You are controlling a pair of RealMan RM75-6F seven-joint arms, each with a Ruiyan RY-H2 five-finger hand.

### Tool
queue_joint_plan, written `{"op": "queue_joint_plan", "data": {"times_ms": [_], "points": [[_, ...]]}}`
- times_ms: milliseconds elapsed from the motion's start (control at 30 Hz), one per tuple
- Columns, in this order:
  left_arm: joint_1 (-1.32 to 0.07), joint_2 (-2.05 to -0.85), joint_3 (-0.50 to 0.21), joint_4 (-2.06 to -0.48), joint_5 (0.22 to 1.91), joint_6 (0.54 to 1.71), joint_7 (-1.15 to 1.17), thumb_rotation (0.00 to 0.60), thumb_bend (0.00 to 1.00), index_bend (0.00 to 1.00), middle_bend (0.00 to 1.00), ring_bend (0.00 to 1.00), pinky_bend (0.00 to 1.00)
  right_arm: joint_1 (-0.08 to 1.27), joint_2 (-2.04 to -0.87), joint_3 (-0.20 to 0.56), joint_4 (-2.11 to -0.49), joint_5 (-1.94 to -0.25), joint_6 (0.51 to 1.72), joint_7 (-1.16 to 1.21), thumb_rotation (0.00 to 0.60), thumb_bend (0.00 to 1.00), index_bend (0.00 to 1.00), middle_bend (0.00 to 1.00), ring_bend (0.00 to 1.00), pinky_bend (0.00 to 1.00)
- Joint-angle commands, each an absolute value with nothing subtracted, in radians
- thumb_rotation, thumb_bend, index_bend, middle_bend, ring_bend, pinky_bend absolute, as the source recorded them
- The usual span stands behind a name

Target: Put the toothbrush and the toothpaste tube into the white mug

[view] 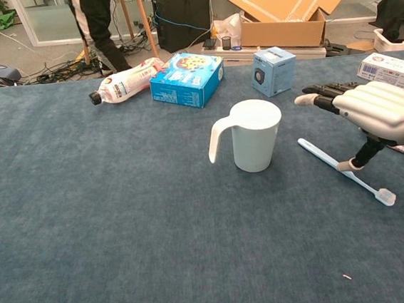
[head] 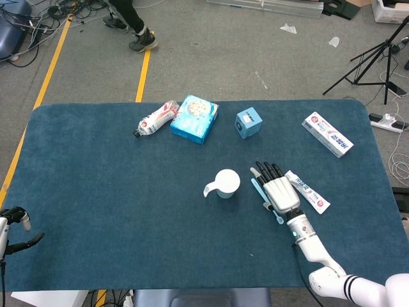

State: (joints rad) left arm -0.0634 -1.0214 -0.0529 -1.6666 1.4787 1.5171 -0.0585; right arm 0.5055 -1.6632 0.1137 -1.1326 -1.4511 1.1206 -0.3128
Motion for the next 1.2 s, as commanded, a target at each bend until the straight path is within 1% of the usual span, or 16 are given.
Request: {"op": "queue_joint_plan", "data": {"times_ms": [33, 533, 1200], "points": [[-0.063, -1.021, -0.053, -1.667, 1.478, 1.516, -0.059, 0.600, 0.06, 0.68, 0.53, 0.51, 0.59, 0.509, -1.669, 0.111, -1.124, -1.449, 1.117, -0.306, 0.600, 0.00, 0.00, 0.00, 0.00, 0.13], [-0.062, -1.017, -0.056, -1.669, 1.474, 1.514, -0.063, 0.600, 0.06, 0.68, 0.53, 0.51, 0.59, 0.515, -1.693, 0.094, -1.079, -1.440, 1.103, -0.292, 0.600, 0.00, 0.00, 0.00, 0.00, 0.13], [-0.064, -1.015, -0.055, -1.672, 1.470, 1.502, -0.060, 0.600, 0.06, 0.68, 0.53, 0.51, 0.59, 0.513, -1.668, 0.103, -1.071, -1.394, 1.086, -0.333, 0.600, 0.00, 0.00, 0.00, 0.00, 0.13]]}}
